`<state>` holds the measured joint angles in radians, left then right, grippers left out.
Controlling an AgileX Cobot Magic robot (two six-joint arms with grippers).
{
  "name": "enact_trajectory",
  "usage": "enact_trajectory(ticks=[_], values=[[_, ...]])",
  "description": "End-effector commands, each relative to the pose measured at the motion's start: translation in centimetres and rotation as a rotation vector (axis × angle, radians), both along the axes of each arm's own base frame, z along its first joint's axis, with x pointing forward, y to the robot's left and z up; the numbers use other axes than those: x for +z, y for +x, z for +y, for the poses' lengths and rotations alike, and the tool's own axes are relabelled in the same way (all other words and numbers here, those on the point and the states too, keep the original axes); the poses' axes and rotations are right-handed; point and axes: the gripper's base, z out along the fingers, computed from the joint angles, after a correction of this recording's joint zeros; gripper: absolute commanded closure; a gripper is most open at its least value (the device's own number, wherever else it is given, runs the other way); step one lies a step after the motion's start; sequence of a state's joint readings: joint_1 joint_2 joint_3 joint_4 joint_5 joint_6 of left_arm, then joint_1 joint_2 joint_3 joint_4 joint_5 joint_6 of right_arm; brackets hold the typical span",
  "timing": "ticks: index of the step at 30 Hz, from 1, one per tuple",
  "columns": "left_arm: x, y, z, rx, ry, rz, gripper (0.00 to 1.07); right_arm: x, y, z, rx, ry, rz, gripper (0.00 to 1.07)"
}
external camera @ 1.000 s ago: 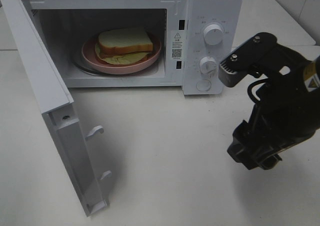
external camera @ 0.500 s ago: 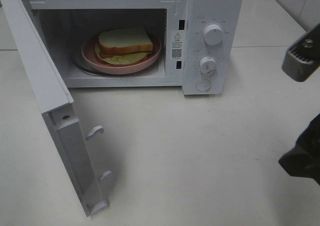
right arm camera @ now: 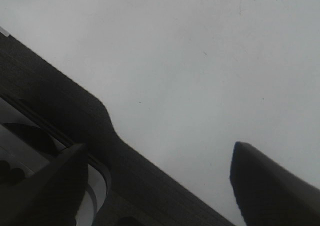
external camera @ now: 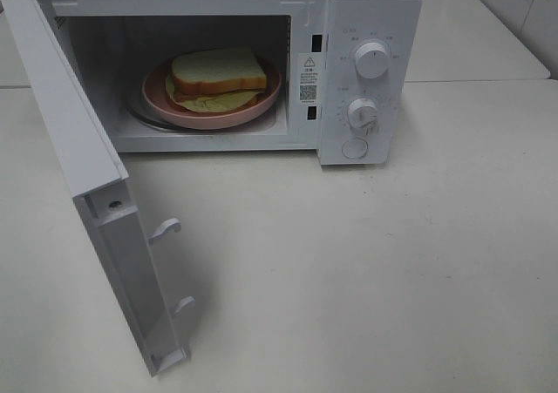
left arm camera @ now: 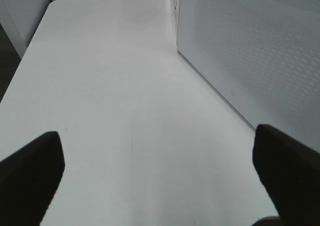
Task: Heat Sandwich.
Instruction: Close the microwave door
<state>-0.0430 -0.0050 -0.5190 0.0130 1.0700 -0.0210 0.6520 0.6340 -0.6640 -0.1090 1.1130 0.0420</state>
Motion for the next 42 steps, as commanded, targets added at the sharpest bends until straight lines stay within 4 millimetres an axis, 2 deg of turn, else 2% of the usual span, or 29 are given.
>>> enact_trajectory(ticks=[1,8,17,30,37,42], values=[[-0.1,-0.3,0.0,0.001,0.003,-0.021,0.09,-0.8,-1.2,-1.3,-0.056,0.004,0.000,0.31],[-0.1,-0.3,0.0,0.001,0.003,-0.021,0.09,-1.9,-2.6,-3.3,-0.243,0.064,-0.099,0.31],[-0.1,-0.3,0.0,0.001,0.003,-0.021,0.09,-1.5,-4.1,-4.4,-0.388,0.138,-0.264,0.31],[-0.1,-0.3,0.0,0.001,0.003,-0.021,0.09,-1.8,-5.9,-5.0,-0.521,0.191,-0.429,0.31],[-0.1,-0.3,0.0,0.001,0.003,-0.021,0.09,-1.8,-8.0,-5.2,-0.589,0.221,-0.565,0.31],[-0.1,-0.3,0.0,0.001,0.003,-0.021,0.09,-1.8,-8.3,-5.2,-0.588,0.229,-0.584,0.32]])
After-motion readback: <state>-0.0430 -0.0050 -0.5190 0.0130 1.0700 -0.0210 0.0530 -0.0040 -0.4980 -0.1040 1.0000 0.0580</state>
